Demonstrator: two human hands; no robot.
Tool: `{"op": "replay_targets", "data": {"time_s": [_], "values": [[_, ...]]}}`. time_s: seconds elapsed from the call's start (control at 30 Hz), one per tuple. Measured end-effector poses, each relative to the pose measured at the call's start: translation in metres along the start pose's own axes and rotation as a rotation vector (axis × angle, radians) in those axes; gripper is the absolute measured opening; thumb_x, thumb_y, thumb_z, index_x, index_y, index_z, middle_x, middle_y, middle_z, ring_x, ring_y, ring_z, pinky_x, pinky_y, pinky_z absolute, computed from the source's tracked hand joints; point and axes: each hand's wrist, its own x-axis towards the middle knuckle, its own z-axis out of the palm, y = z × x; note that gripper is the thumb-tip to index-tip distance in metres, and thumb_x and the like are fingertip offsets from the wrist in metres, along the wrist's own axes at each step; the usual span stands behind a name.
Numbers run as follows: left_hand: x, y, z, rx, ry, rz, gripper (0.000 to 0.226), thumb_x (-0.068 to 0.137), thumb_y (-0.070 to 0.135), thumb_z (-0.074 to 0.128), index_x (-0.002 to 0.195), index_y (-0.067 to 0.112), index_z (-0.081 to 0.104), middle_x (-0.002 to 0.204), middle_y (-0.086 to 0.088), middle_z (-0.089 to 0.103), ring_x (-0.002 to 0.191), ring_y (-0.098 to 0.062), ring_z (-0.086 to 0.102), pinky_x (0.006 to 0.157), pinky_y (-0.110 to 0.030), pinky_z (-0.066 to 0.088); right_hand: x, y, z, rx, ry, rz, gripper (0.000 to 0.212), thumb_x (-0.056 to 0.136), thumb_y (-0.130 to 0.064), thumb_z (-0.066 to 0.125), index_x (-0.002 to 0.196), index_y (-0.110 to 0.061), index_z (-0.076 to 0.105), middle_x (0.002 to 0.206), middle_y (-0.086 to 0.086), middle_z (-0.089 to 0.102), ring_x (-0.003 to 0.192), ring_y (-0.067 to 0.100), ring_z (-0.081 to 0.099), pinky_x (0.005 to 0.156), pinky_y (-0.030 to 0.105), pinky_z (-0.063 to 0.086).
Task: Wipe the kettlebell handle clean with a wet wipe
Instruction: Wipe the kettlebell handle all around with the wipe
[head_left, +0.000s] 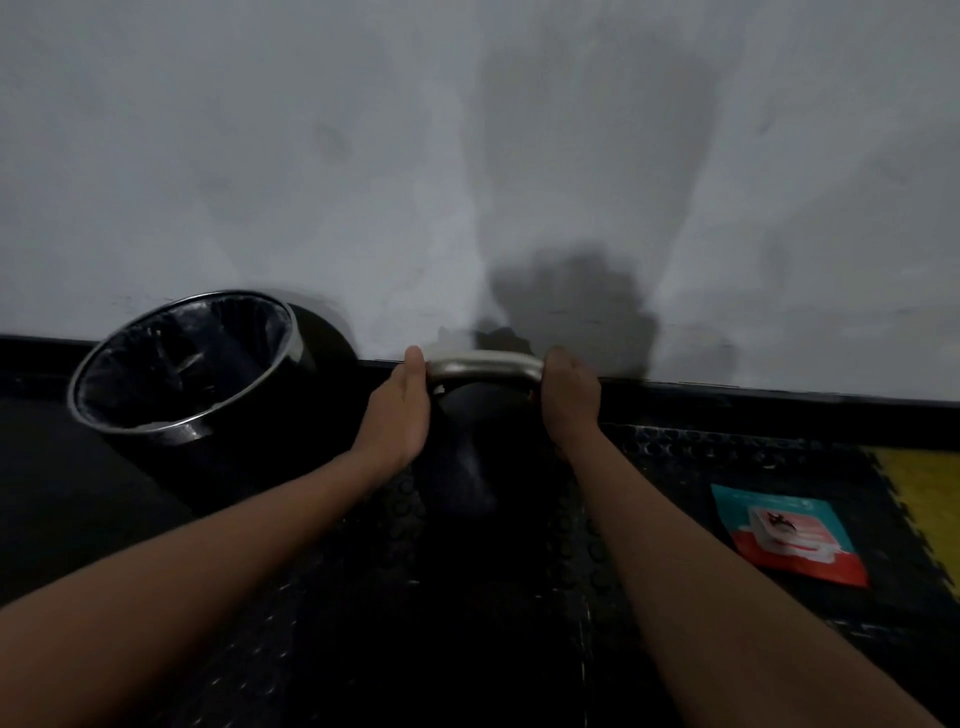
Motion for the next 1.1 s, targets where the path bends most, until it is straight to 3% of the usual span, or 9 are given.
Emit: {"op": "replay_targets", "data": {"time_s": [0.13,0.3,0.5,0.67,0.77,0.87,0.93,1.0,1.1], "values": [[-0.009,0.003,0.005,0.278,0.140,0.398,0.052,0.101,0.054,0.017,0.105,0.017,0.053,0.101,-0.004,0.058,0.098,-0.026,0.055,0.091,-0.041,0.044,0.002,0.001,0.001,-0.015,0.000,-0.036,0.030,0.091,-0.025,0.039,0.063,-0.018,0.046,0.097,0.025,0.065,0.091,0.037,0.063,0.080,0.037,0.052],[-0.001,0.036,0.013,0.591,0.125,0.561,0.048,0.101,0.053,0.019,0.085,0.019,0.048,0.083,-0.002,0.052,0.083,-0.027,0.053,0.078,-0.036,0.038,0.003,0.001,0.001,-0.001,-0.011,-0.011,0.032,0.093,-0.026,0.038,0.063,-0.019,0.045,0.099,0.022,0.065,0.093,0.034,0.062,0.079,0.033,0.051],[0.027,0.054,-0.008,0.377,-0.222,0.162,0.078,0.097,0.063,0.009,0.105,0.012,0.067,0.113,-0.023,0.064,0.110,-0.036,0.058,0.097,-0.037,0.039,0.002,0.000,0.001,0.032,-0.018,0.016,0.027,0.087,-0.028,0.039,0.064,-0.017,0.047,0.097,0.025,0.064,0.091,0.036,0.063,0.079,0.036,0.053],[0.033,0.016,-0.015,0.055,-0.176,-0.102,0.093,0.091,0.073,0.010,0.113,0.004,0.069,0.122,-0.017,0.063,0.115,-0.031,0.057,0.105,-0.036,0.037,0.003,0.001,0.002,-0.014,-0.042,-0.012,0.028,0.086,-0.029,0.038,0.062,-0.017,0.047,0.092,0.024,0.063,0.087,0.037,0.062,0.077,0.038,0.053],[0.019,0.010,-0.009,-0.075,-0.101,-0.153,0.082,0.095,0.067,0.015,0.126,0.009,0.063,0.133,-0.015,0.058,0.124,-0.030,0.052,0.107,-0.034,0.033,0.003,0.000,0.001,-0.088,-0.025,-0.069,0.038,0.095,-0.026,0.035,0.059,-0.020,0.042,0.084,0.014,0.055,0.079,0.024,0.048,0.063,0.030,0.025],[0.000,0.011,0.003,0.035,0.029,0.039,0.066,0.098,0.060,0.014,0.113,0.016,0.060,0.121,-0.011,0.062,0.117,-0.031,0.055,0.098,-0.034,0.036,0.002,-0.001,0.000,-0.081,-0.001,-0.063,0.039,0.097,-0.025,0.034,0.060,-0.017,0.044,0.085,0.012,0.052,0.080,0.022,0.045,0.064,0.028,0.022],[-0.008,0.011,0.007,0.186,0.123,0.203,0.062,0.097,0.061,0.012,0.100,0.017,0.055,0.104,-0.009,0.062,0.104,-0.033,0.058,0.094,-0.040,0.043,0.002,-0.001,0.001,-0.048,-0.011,-0.057,0.035,0.093,-0.028,0.038,0.061,-0.016,0.046,0.085,0.018,0.059,0.080,0.030,0.053,0.067,0.032,0.035],[-0.009,0.013,0.009,0.352,0.152,0.336,0.065,0.095,0.063,0.010,0.102,0.015,0.054,0.102,-0.009,0.059,0.100,-0.031,0.055,0.093,-0.042,0.042,0.002,0.000,0.002,0.008,-0.032,-0.012,0.028,0.083,-0.033,0.038,0.062,-0.017,0.047,0.092,0.025,0.064,0.087,0.038,0.062,0.077,0.038,0.053],[-0.007,0.020,0.011,0.497,0.148,0.511,0.051,0.098,0.056,0.025,0.109,0.014,0.053,0.100,-0.007,0.055,0.095,-0.027,0.051,0.090,-0.038,0.036,0.002,0.000,0.003,0.036,-0.041,0.016,0.027,0.083,-0.033,0.038,0.063,-0.017,0.048,0.098,0.024,0.065,0.091,0.037,0.064,0.082,0.039,0.053]]}}
